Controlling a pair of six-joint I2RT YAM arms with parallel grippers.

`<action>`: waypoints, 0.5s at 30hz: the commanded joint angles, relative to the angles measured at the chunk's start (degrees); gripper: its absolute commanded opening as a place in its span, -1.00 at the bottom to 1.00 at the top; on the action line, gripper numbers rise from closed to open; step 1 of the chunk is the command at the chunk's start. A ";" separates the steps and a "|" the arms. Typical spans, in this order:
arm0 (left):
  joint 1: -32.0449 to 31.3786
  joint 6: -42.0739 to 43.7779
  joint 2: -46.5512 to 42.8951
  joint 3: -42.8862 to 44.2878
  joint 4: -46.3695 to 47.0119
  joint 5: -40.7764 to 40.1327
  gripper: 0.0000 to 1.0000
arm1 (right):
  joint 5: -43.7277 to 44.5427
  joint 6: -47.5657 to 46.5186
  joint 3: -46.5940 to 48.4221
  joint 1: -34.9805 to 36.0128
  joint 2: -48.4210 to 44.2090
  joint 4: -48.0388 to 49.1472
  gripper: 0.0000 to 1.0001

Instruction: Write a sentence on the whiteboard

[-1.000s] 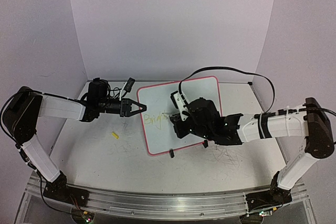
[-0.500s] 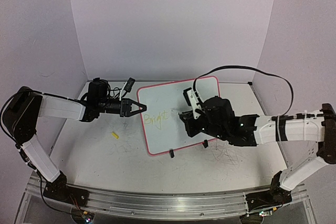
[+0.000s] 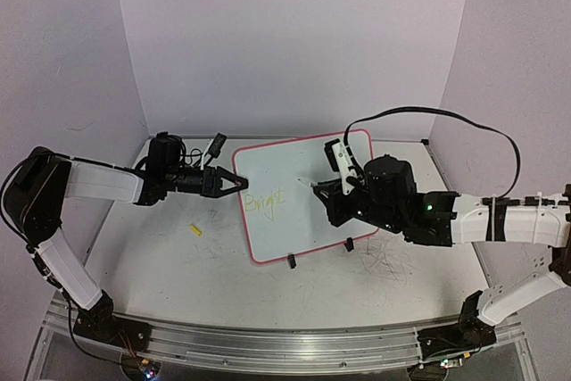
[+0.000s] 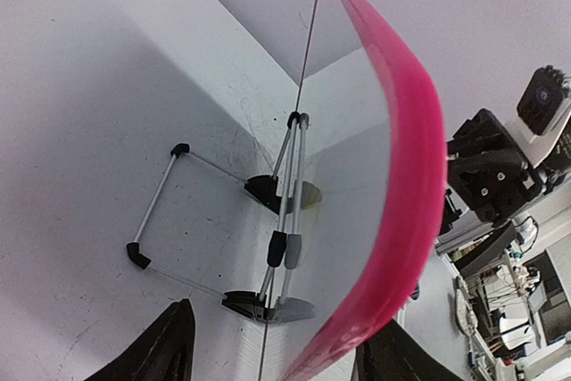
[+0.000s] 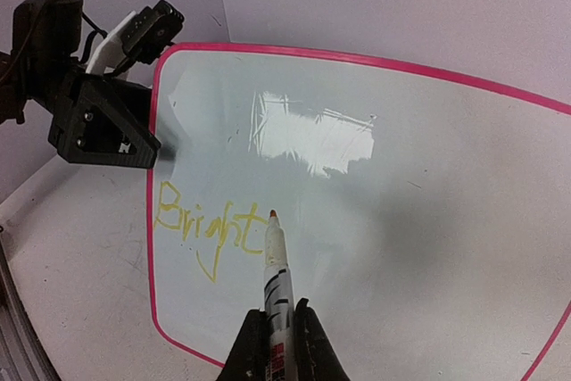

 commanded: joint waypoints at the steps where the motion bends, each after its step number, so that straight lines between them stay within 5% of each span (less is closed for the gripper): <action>1: 1.70 -2.82 -3.44 2.95 -1.07 3.03 0.28 | -1.68 1.00 2.05 -0.25 -1.42 -4.77 -1.00; 15: 1.76 2.35 -2.25 7.52 -6.82 -3.62 0.03 | -5.23 9.23 8.98 -0.22 3.81 -13.82 -1.00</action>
